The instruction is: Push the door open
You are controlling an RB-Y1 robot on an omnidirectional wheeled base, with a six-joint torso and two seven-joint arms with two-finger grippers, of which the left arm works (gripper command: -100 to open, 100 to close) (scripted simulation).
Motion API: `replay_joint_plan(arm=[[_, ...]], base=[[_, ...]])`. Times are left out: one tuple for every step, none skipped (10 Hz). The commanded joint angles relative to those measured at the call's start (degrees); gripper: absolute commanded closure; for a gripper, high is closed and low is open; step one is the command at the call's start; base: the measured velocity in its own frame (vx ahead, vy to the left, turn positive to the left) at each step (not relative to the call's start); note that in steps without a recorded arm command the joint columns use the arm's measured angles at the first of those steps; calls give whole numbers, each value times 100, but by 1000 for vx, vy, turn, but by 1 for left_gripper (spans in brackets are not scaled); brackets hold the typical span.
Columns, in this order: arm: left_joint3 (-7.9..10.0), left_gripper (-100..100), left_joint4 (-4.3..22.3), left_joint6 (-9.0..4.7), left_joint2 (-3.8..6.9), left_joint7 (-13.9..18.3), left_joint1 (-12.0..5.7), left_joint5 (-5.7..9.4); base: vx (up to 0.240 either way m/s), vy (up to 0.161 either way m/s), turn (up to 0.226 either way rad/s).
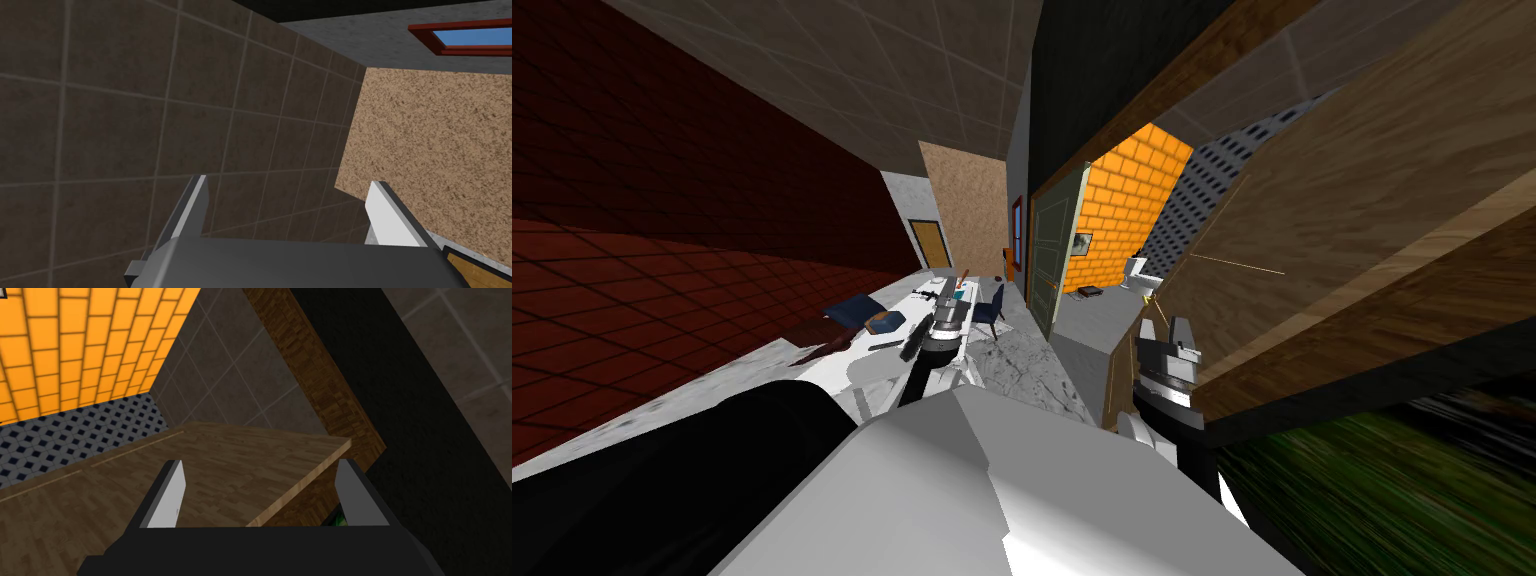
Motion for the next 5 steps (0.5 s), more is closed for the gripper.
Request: replay_joint_plan(arm=[[-31, -100, 166, -1, 29, 12, -97, 2], [-54, -100, 290, -1, 48, 22, -170, 3], [-80, -100, 430, -2, 68, 32, -251, 4], [-108, -100, 580, -2, 89, 43, -339, 6], [-127, -100, 681, -3, 101, 51, -398, 7]], base=[[-20, -37, -67], [104, 57, -82], [136, 60, -88], [148, 67, -85], [131, 81, -56]])
